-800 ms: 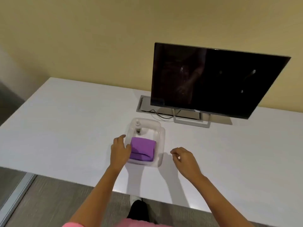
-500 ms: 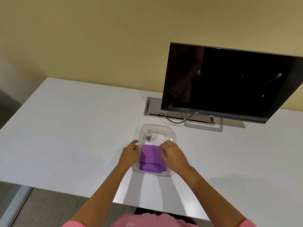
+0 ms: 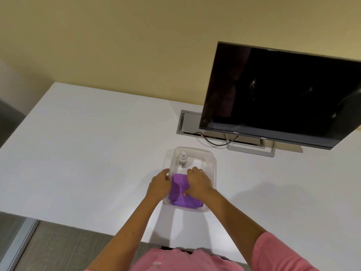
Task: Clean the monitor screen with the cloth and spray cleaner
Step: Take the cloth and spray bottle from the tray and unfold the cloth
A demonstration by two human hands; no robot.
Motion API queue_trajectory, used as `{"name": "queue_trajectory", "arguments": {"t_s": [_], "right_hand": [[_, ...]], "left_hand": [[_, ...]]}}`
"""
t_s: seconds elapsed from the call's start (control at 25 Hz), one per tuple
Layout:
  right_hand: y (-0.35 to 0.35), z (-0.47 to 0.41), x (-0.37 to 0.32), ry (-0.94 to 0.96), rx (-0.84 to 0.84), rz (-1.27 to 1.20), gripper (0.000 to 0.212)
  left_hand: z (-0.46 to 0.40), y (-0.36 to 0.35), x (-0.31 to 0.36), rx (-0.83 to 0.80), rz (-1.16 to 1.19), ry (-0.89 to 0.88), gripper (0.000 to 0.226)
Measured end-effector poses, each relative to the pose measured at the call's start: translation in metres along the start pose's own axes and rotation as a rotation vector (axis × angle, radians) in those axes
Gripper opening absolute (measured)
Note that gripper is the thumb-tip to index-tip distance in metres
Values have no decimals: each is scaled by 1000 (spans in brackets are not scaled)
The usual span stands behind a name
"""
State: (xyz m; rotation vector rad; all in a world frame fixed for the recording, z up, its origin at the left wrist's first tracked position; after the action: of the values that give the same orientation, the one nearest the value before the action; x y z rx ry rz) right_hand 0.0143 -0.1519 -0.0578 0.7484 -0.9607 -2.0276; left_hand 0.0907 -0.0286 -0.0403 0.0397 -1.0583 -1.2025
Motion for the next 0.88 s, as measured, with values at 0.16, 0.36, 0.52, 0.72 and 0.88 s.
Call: {"name": "queue_trajectory", "arguments": {"t_s": [0.16,0.36,0.52,0.72,0.88], "right_hand": [[12,8,3,-45,-115,-225,52],[57,38,26,-50,-90,-680,45],[85,64,78,-60,-25,-1246,52],[43,70,155,-327,165,-1642,59],[-11,69,171,-480,152,-1669,59]], "left_hand": [[1,1,0,10,12,23,46],[5,2,3,2,53,37,43],[5,3,2,-1,78,35,43],[5,2,1,13,91,41,43],[6,0,2,21,79,27,44]]}}
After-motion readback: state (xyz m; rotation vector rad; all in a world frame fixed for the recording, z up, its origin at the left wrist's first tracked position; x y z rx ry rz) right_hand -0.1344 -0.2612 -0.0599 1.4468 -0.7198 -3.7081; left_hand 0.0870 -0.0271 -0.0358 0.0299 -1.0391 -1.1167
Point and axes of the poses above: each hand's wrist, its own z-axis away from the middle knuckle, its own y-axis out of the back of the hand, x = y × z, the point moved 4 cm from there along -z, towards the middle knuckle, and after that the axes turned 3 degrees about -y, right-handed, at the moved point
